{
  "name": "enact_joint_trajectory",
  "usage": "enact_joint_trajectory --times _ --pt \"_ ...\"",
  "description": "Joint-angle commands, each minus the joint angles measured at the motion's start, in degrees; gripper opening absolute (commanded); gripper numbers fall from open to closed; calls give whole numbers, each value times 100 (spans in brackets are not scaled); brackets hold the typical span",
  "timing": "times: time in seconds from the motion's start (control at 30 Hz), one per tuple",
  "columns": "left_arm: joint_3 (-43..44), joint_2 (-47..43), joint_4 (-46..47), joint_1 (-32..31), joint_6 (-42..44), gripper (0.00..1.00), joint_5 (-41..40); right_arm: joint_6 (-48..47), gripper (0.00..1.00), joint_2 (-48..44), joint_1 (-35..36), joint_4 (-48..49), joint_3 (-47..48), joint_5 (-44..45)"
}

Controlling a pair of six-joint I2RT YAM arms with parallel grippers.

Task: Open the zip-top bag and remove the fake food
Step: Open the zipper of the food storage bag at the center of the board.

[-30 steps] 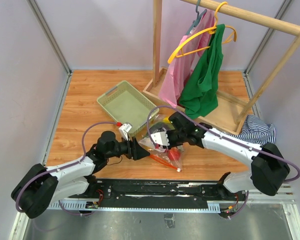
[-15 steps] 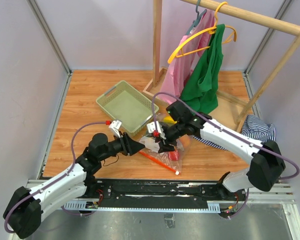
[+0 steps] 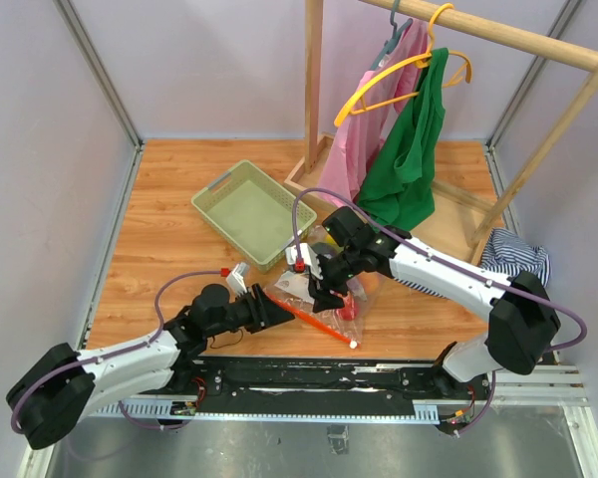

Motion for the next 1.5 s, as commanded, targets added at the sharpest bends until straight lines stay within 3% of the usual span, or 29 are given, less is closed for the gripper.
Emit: enact_joint_trajectory --times 0.0,0.13,0.4,0.63,0.97,1.47 --pt "-177 321 1168 -67 -619 50 -499 64 58 -145 15 26 47 100" --pt "-138 695 1569 -84 -743 54 -763 42 59 -176 8 22 49 124" --pt "-155 1363 2248 -89 -998 52 -872 -3 58 -198 -9 -8 40 164" --pt "-13 1569 1965 -101 -1055 51 -850 -54 58 -229 -14 -81 57 101" --pt "-87 884 1287 -154 -1162 54 -788 -86 58 -249 -13 -110 79 52" --pt "-59 1898 2485 -181 -1382 54 -859 -110 58 -286 -15 -112 60 120"
